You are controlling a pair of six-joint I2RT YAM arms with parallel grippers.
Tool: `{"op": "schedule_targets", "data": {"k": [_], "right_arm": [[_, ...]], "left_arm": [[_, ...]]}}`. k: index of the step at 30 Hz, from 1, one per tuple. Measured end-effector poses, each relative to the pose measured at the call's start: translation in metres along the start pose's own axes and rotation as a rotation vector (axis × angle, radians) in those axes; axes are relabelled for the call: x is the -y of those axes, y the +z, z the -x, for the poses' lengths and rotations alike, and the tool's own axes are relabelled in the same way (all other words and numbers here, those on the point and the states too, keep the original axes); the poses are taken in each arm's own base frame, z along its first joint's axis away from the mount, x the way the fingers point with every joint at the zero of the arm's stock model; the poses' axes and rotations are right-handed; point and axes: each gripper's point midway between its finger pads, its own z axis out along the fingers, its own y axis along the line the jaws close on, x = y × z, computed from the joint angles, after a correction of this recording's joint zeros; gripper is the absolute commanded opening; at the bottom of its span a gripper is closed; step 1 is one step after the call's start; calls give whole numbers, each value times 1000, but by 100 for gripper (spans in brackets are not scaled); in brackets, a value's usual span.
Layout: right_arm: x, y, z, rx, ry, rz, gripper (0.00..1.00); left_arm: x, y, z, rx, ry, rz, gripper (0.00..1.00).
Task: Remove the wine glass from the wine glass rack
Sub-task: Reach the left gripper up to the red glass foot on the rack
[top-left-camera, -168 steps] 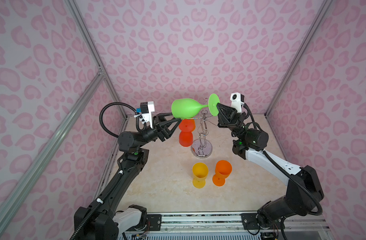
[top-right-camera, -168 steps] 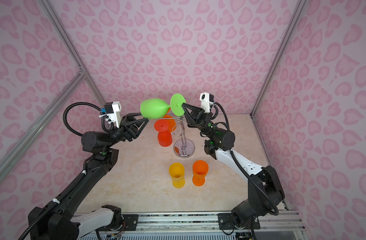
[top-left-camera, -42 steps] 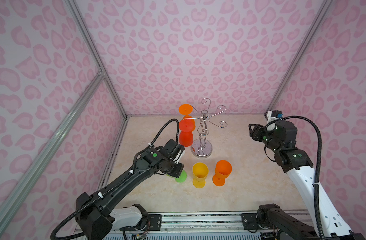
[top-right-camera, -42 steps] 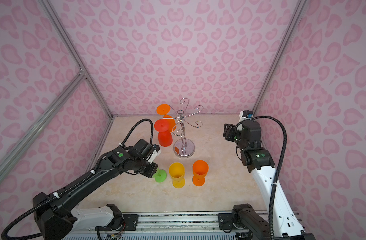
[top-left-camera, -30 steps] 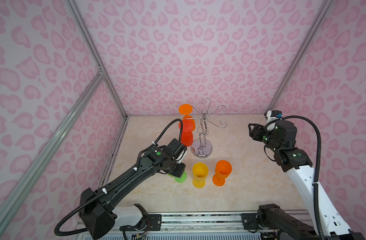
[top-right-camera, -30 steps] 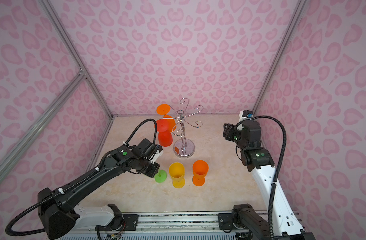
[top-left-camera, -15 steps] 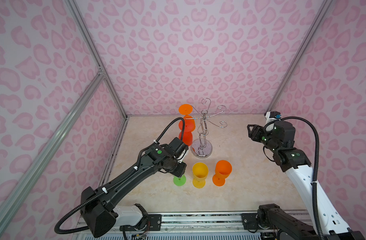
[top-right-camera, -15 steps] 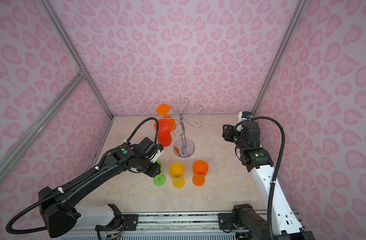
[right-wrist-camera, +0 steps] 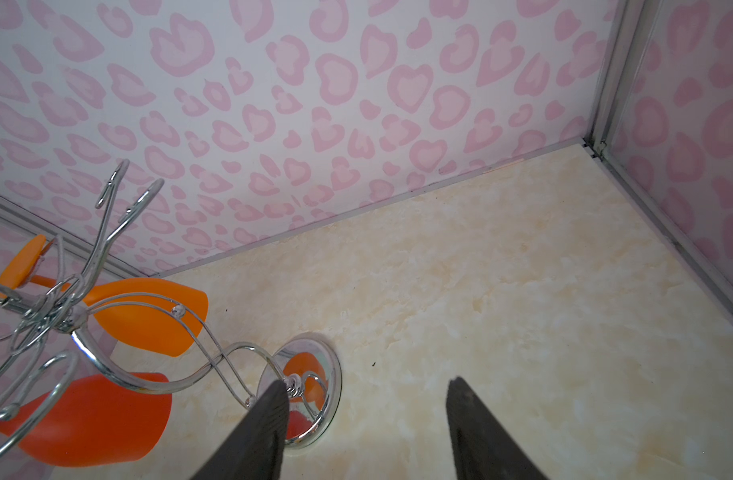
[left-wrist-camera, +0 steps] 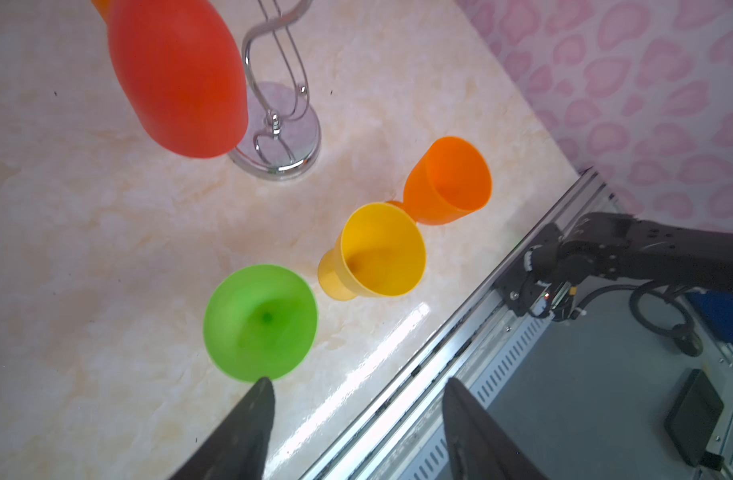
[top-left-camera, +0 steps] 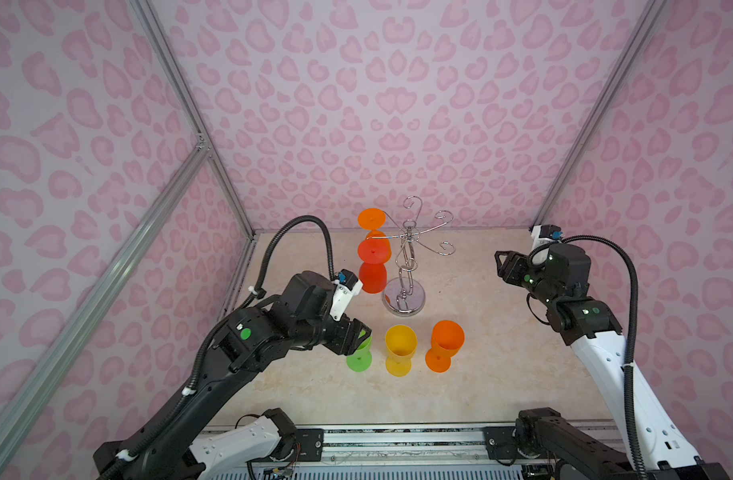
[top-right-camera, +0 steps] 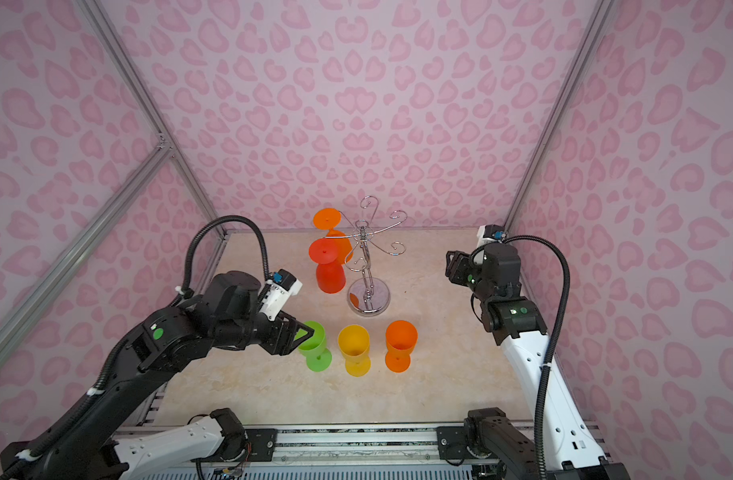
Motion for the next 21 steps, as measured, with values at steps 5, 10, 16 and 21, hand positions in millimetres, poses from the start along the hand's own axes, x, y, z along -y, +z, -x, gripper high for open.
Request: {"op": "schedule_targets", "data": {"k": [5,10,16,21], "right_arm": [[-1,3,-3,0,22,18,61],[-4,4,-4,-3,35,32,61],[-4,0,-4,5,40,38,61],[-3,-1,-6,4,41,37,61]], "left_arm": [[-7,-12,28,213,-141,-69,65],[-41,-4,54,379,-391,-148,67],[-58,-2,92,529,-597,-351,68],[-60,15,107,520,-697,-491,66]]}}
